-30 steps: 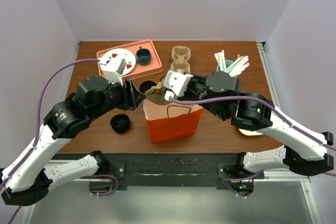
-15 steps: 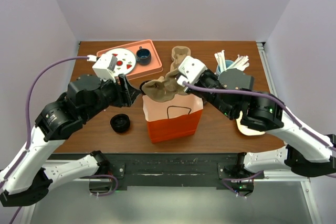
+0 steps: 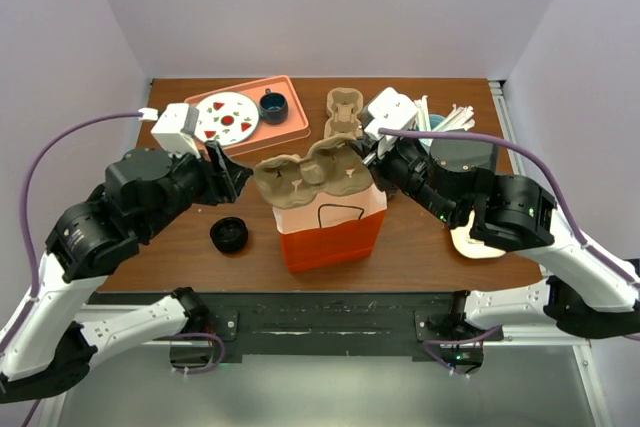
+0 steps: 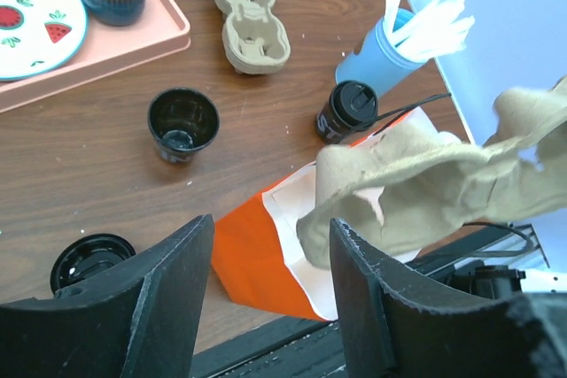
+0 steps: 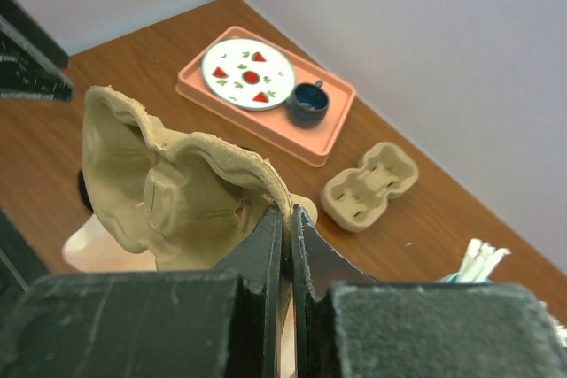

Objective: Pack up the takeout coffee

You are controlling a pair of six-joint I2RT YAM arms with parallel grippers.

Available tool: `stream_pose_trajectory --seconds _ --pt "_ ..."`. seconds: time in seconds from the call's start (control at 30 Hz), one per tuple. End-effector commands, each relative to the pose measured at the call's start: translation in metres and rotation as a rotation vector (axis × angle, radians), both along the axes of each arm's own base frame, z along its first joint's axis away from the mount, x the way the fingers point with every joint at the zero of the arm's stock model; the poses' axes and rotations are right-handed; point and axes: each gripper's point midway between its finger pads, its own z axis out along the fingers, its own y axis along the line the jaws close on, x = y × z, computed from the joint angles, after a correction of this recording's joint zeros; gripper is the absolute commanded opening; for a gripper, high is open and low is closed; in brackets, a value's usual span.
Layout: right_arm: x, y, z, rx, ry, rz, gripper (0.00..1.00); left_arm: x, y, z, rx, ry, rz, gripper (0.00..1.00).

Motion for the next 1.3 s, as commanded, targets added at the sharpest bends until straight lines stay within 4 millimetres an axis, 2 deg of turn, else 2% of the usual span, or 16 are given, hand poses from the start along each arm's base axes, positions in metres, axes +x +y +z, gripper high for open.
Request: stream_pose_trajectory --seconds 0.0,0.2,0.33,0.4,0.57,0.9,1.03,1.27 --pt "-0.01 0.003 0.007 0.125 0.1 0.018 0.0 -0.003 0.017 0.032 -0.08 -0.069 0.068 0.6" --pt "-0.008 0.009 -0.025 0.108 0.236 0.03 0.0 -0.006 0.019 0.033 -0.079 -0.064 0.063 0.6" --pt "0.013 -0.003 -0.043 0.135 0.324 -0.023 0.0 -0.008 0.018 0.031 -0.083 -0.052 0.055 0.6" --pt "0.017 -0.004 -0.045 0.148 0.338 -0.034 0.0 -0.008 0.017 0.03 -0.08 -0.047 0.051 0.6" --pt "0.023 0.005 -0.068 0.09 0.443 -0.014 0.0 -0.011 0.017 0.026 -0.081 -0.031 0.049 0.6" --pt "0.035 -0.01 -0.095 0.043 0.582 -0.062 0.0 -0.015 0.02 0.02 -0.092 -0.012 0.054 0.6" --pt "0.036 -0.011 -0.096 0.045 0.615 -0.064 0.0 -0.015 0.02 0.018 -0.085 -0.008 0.052 0.6" --pt "0.038 -0.022 -0.108 0.026 0.681 -0.122 0.0 -0.015 0.019 0.012 -0.079 0.006 0.05 0.6"
